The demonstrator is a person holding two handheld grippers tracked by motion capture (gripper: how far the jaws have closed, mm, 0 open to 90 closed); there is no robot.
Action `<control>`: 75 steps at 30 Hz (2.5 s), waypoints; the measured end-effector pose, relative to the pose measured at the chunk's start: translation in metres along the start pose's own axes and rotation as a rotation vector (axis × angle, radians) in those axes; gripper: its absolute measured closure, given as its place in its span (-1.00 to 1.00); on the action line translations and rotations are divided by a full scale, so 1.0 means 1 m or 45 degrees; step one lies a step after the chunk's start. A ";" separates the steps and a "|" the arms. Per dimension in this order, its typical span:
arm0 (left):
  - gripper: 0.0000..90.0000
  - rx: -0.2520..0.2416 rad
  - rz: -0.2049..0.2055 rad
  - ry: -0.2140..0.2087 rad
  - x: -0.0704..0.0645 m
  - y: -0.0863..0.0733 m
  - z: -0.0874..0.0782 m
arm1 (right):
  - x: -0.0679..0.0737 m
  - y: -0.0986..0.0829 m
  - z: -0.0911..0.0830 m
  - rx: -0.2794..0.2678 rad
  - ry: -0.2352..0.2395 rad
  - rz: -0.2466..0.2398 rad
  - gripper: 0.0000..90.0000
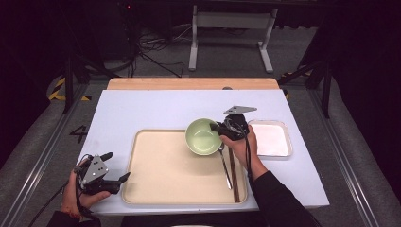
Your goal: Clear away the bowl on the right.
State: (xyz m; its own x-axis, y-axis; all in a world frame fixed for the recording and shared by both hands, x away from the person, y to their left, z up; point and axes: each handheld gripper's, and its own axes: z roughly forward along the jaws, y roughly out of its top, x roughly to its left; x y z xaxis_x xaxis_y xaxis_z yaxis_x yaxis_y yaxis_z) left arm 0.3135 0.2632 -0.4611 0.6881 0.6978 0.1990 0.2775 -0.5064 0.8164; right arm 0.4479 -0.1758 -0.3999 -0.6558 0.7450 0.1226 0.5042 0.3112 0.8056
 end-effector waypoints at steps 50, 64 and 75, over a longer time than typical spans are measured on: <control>-0.74 0.023 -0.002 0.004 -0.003 -0.001 -0.001 | -0.001 0.015 0.021 -0.026 -0.037 -0.140 0.48; -0.74 0.035 0.013 0.014 -0.003 0.000 -0.001 | 0.000 0.013 -0.060 -0.169 -0.108 -0.272 0.33; -0.74 0.037 0.030 0.021 -0.005 0.002 -0.001 | -0.019 -0.006 -0.090 -0.138 -0.168 -0.249 0.18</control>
State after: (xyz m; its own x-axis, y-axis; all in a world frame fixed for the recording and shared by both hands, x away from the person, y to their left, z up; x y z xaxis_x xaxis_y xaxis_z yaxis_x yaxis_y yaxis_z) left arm 0.3102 0.2595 -0.4600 0.6837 0.6935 0.2272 0.2807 -0.5373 0.7953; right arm 0.4062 -0.2447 -0.3547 -0.6520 0.7499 -0.1125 0.3072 0.3969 0.8649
